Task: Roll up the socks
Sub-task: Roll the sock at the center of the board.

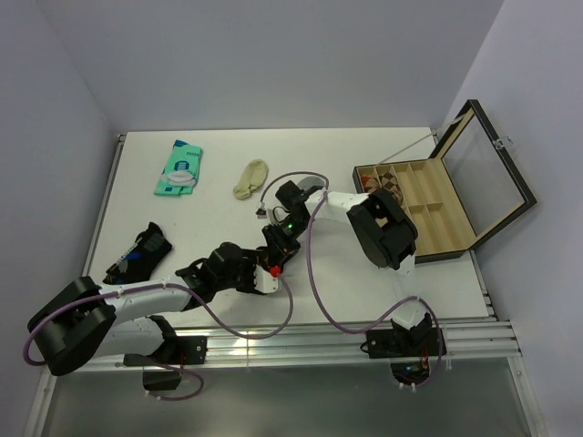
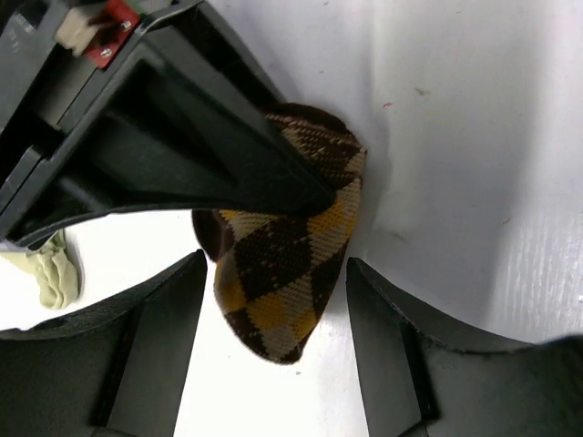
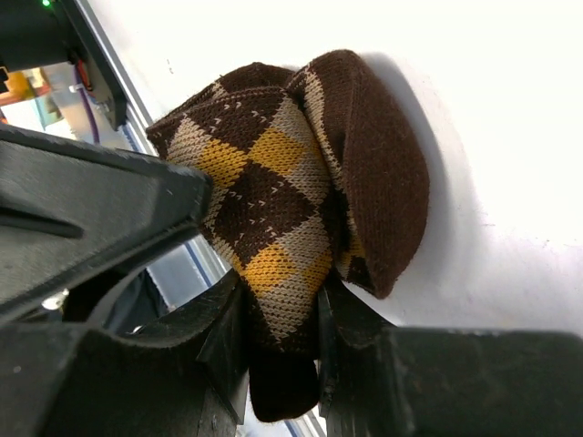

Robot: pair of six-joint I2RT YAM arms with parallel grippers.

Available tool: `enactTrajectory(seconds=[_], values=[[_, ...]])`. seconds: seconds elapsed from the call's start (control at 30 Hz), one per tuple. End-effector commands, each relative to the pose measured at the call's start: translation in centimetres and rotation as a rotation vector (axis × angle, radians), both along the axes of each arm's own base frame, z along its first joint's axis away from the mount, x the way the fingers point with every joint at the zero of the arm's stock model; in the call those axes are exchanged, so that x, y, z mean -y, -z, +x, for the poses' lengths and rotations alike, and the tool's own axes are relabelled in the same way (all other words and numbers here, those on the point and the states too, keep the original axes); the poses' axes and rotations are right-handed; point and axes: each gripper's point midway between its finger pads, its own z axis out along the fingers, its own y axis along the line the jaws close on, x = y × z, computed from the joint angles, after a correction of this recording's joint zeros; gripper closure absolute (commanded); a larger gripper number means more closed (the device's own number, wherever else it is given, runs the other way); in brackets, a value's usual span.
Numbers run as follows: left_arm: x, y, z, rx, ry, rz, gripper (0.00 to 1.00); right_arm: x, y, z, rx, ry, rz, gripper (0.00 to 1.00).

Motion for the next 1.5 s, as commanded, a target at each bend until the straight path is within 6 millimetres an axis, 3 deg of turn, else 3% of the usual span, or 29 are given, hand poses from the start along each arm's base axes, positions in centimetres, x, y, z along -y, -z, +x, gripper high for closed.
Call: enactTrajectory(seconds=[0.0, 0.27, 0.47, 0.5, 0.57, 0.6, 0.7, 0.93, 1.0, 1.07, 1.13, 1.17, 1.2, 1.27, 1.47], values=[[0.8, -0.6, 0.5, 0.066, 0.015, -0.008, 0.32, 1.0, 1.6, -0.4, -0.036, 0.007, -0.074, 0.89], [1.9, 0.5, 0.4, 0.049, 0.030, 0.025, 0.33, 1.1, 1.7, -0.6, -0.047, -0.002, -0.069, 0.87], [2.4, 2.0, 0.5, -0.025, 0.021, 0.077, 0.47, 0.9, 1.2, -0.8, -0.049, -0.001, -0.041, 0.81], [2.4, 2.3, 0.4, -0.039, 0.026, 0.085, 0.58, 0.8, 1.2, -0.7, -0.045, 0.000, -0.036, 0.80], [2.6, 2.7, 0.0, -0.085, 0.034, 0.104, 0.70, 0.8, 1.0, -0.8, -0.051, 0.007, -0.027, 0.76], [2.7, 2.8, -0.2, -0.101, 0.038, 0.109, 0.82, 0.6, 0.9, -0.8, -0.046, 0.011, -0.023, 0.74], [3.0, 2.9, -0.7, -0.144, 0.052, 0.109, 0.99, 0.5, 0.7, -0.7, -0.029, 0.039, -0.014, 0.65], [3.2, 2.3, -2.8, -0.260, 0.100, 0.107, 1.00, 1.2, 0.3, 0.9, 0.105, 0.160, -0.028, 0.45], [2.9, 2.3, -3.5, -0.312, 0.112, 0.115, 1.00, 1.3, -0.8, 2.0, 0.157, 0.222, -0.016, 0.32], [3.1, 1.9, -3.9, -0.344, 0.135, 0.106, 1.00, 2.5, -0.7, 2.7, 0.188, 0.301, -0.042, 0.31], [2.6, 1.8, -4.1, -0.383, 0.130, 0.108, 1.00, 3.0, -2.4, 4.2, 0.274, 0.372, -0.017, 0.31], [2.5, 1.6, -4.0, -0.387, 0.128, 0.103, 1.00, 4.1, -2.0, 4.5, 0.283, 0.432, -0.047, 0.30], [2.4, 1.5, -4.0, -0.400, 0.128, 0.096, 1.00, 4.3, -3.7, 5.4, 0.342, 0.471, -0.012, 0.30], [2.0, 1.3, -4.1, -0.423, 0.129, 0.102, 1.00, 5.5, -3.9, 5.6, 0.364, 0.549, -0.022, 0.29], [1.2, 1.0, -4.5, -0.499, 0.136, 0.120, 1.00, 7.6, -8.2, 6.2, 0.487, 0.729, 0.045, 0.29]])
